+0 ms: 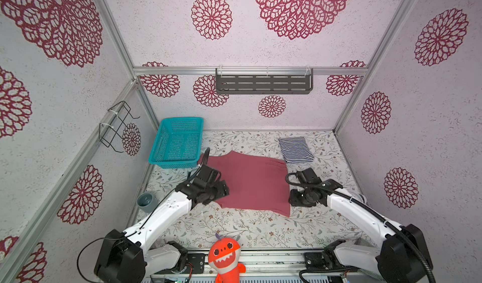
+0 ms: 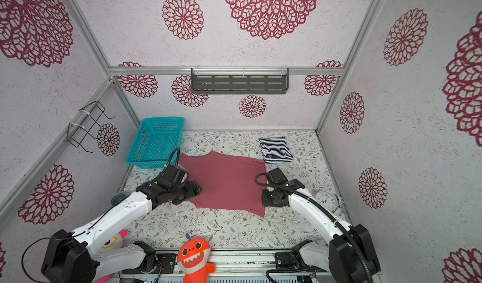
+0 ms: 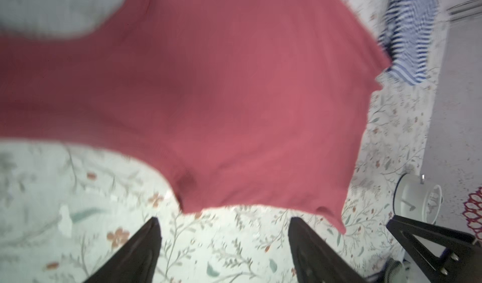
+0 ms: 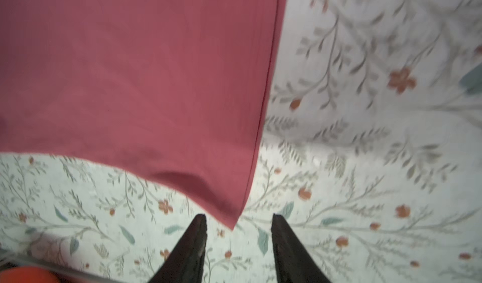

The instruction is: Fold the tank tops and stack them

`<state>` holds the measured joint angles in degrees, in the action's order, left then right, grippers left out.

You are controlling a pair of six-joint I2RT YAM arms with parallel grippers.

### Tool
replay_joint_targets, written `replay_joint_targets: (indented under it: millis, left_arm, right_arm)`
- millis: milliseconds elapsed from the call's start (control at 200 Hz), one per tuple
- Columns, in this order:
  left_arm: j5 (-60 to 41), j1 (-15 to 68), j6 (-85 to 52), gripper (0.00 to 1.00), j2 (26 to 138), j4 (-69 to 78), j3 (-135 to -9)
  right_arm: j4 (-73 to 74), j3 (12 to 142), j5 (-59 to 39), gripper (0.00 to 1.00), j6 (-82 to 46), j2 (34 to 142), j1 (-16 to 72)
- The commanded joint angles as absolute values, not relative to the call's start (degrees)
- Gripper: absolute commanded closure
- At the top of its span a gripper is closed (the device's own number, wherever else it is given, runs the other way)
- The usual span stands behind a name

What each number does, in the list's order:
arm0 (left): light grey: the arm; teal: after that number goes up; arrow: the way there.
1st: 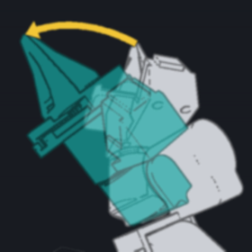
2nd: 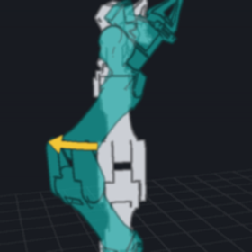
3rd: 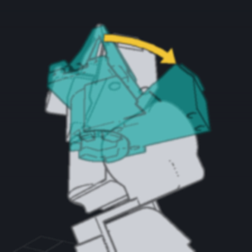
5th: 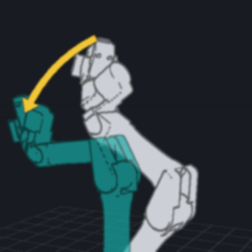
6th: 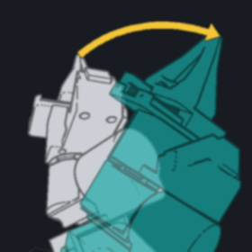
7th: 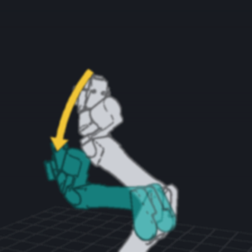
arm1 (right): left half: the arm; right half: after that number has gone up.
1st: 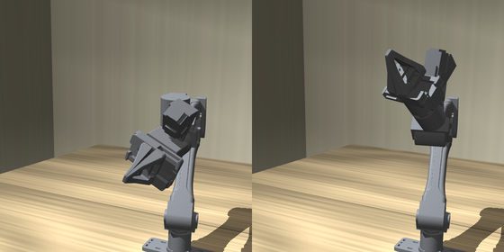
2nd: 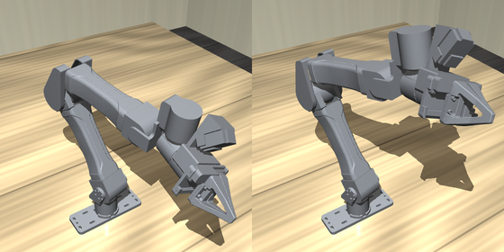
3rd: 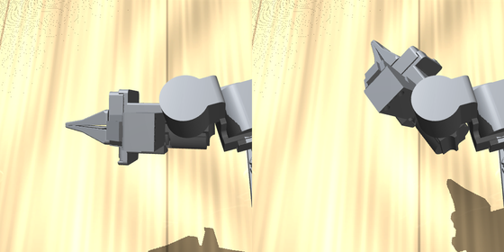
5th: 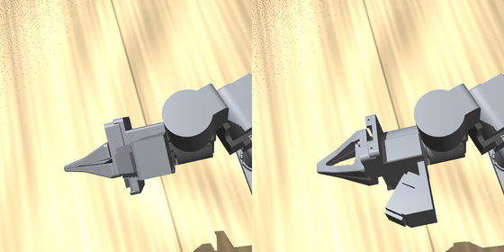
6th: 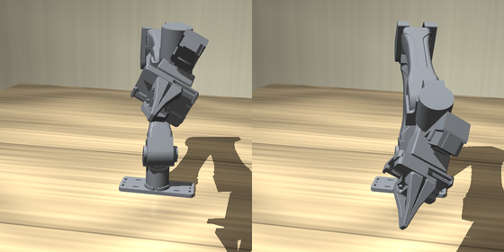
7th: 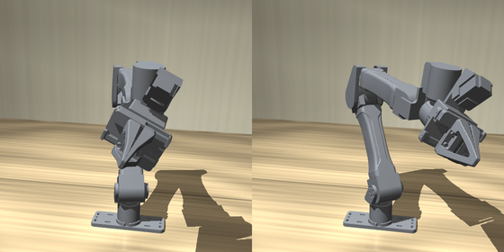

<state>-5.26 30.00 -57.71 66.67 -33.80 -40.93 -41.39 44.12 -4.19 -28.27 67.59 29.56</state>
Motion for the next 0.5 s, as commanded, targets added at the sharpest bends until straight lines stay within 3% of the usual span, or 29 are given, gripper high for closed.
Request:
replay_joint_targets:
  millis: [0, 200, 495]
  left_arm:
    - [-10.0, 32.4, -76.8, 0.20, 59.9, -22.8, -31.5]
    - [0.0, 37.9, -93.5, 0.23, 54.4, -11.4, -19.7]
    - [6.4, 38.6, -96.2, 0.29, 61.3, -2.8, -19.4]
  right_arm:
    - [-44.6, 41.6, -4.8, 0.53, -35.4, 63.6, 32.4]
    - [-42.6, 40.0, -2.8, 0.50, -38.1, 63.9, 36.0]
    - [-36.1, 36.4, -2.7, 0.52, -39.4, 66.3, 37.9]
